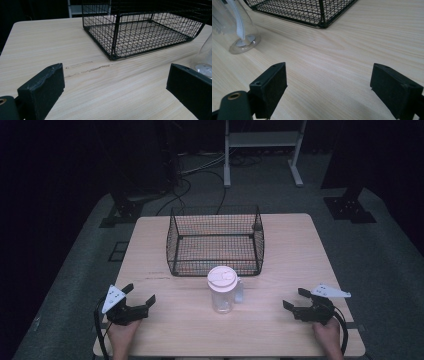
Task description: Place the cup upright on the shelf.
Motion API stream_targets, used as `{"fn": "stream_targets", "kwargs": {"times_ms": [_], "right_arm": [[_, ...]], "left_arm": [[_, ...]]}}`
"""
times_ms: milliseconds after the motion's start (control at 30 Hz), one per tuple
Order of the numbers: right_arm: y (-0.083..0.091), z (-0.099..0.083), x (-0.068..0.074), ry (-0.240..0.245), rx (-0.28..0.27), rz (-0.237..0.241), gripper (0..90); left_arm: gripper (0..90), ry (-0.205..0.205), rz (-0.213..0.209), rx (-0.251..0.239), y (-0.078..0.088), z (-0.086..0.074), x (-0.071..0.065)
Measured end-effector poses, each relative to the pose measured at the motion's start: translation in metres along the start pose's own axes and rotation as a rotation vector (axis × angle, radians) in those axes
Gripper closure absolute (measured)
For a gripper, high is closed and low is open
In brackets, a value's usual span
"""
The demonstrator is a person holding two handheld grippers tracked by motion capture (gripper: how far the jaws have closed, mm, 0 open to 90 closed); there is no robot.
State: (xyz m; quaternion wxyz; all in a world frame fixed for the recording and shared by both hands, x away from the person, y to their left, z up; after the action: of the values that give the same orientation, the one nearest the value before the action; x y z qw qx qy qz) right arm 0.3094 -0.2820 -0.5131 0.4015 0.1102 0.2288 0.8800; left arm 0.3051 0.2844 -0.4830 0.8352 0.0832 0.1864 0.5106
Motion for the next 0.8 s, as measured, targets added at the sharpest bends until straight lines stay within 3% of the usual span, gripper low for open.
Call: {"fn": "stream_targets", "kwargs": {"times_ms": [800], "right_arm": [[0.0004,0.0,-0.0005,-0.005,-0.005,-0.001,12.9]], "left_arm": [[0.7,-0.026,-0.016,0.004,-0.0038,0.0003,-0.0085]]}}
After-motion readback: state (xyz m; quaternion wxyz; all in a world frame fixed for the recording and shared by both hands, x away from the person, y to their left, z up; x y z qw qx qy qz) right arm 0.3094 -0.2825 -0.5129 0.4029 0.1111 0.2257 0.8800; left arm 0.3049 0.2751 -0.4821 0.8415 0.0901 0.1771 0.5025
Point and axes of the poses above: each handheld gripper's, and its own axes: y roughly backward along the jaws, z roughly out of its top, x roughly to its left, the point moved 3 cm from there along -y, roughly forward along the jaws, and after that the axes turned 11 degrees about y, right-handed, at the moved point
